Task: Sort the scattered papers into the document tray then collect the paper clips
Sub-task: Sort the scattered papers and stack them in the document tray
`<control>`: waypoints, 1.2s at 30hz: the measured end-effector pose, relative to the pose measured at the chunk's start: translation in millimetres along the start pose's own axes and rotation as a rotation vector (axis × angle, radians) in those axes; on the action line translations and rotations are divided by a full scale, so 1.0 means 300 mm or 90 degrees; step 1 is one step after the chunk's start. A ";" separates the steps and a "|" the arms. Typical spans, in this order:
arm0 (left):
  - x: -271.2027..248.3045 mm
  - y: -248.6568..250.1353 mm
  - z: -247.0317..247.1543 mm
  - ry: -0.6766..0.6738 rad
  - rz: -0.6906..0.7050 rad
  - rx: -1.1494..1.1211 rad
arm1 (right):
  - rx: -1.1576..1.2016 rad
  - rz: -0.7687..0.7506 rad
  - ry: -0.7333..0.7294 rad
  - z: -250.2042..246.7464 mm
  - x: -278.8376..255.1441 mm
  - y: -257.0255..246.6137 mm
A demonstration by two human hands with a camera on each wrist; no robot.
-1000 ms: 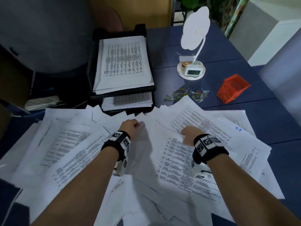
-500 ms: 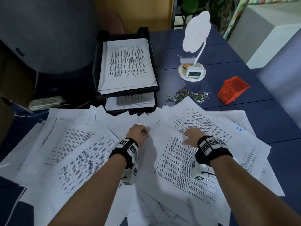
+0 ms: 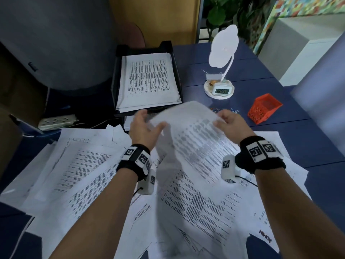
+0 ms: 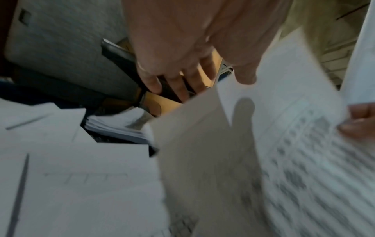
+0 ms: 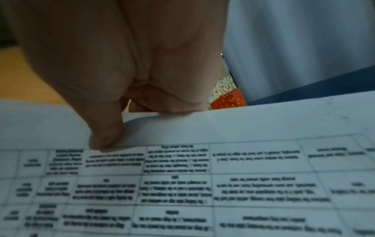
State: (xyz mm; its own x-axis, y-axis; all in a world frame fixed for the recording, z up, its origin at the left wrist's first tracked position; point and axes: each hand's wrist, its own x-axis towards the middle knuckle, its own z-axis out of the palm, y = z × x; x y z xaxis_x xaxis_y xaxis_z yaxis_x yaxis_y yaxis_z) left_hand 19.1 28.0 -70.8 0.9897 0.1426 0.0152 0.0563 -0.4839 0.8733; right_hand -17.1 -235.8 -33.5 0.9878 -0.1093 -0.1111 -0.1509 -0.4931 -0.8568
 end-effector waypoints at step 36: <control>0.025 0.199 -0.246 0.056 0.081 -0.419 | 0.273 -0.028 0.062 0.227 0.013 -0.241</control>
State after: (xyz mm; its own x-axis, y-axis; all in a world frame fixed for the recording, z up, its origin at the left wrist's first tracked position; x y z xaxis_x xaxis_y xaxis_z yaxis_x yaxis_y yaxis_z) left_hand 20.0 63.8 17.2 0.9673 0.2028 0.1526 -0.1795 0.1214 0.9763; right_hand 0.4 -141.7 -6.3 0.9814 -0.1876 -0.0396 -0.0589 -0.0983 -0.9934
